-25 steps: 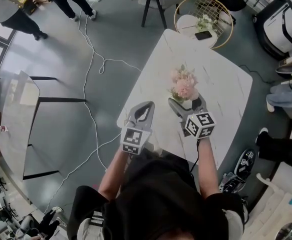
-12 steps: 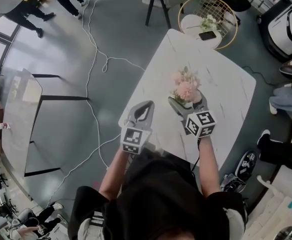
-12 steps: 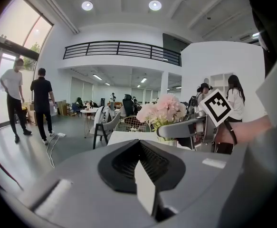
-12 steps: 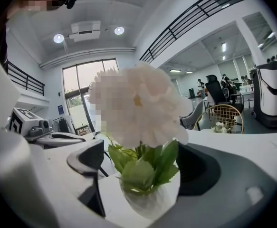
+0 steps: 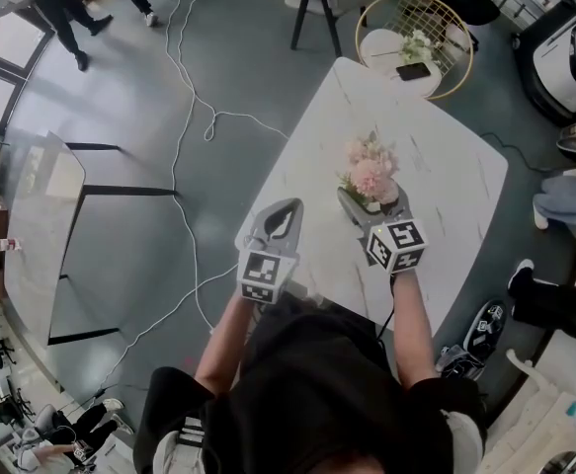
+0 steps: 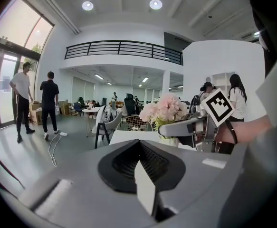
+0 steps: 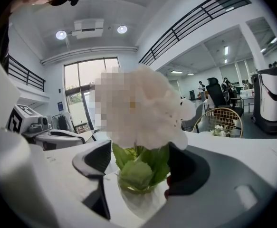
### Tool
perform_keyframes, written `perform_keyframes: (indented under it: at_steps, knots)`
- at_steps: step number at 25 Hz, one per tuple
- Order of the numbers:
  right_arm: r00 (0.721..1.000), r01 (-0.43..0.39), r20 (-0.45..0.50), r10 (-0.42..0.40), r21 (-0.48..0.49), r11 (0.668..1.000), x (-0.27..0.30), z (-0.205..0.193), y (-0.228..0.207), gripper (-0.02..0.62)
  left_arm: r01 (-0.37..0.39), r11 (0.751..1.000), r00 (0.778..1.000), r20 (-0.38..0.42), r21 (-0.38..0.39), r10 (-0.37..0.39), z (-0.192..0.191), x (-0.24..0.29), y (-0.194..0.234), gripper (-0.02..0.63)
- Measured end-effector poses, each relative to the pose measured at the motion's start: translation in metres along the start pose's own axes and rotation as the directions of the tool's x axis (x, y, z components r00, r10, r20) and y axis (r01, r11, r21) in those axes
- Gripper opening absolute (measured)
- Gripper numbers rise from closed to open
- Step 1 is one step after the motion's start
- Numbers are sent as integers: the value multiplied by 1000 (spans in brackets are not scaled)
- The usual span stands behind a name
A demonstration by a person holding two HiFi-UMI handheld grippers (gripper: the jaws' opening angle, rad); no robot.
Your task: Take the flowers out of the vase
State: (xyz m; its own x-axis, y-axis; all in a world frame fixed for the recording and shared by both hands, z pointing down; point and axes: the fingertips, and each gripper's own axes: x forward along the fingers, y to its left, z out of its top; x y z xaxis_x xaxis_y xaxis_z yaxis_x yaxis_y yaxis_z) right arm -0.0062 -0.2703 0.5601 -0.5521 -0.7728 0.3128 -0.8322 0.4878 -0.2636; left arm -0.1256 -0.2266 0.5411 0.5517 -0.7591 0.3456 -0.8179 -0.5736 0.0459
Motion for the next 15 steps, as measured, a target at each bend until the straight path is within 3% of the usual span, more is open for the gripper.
perform_keyframes:
  at_steps: [7,15]
  knots:
    - [999,32,-7,-33,-36,999,-5,-3,-5,179,-10,1000,1000,-3,0,10,-3,-3,-1,6]
    - [999,49,-4,-50,-59,997,-5,-4,-7,107,-25,1000,1000,-5,0,25,-4,-7,1,6]
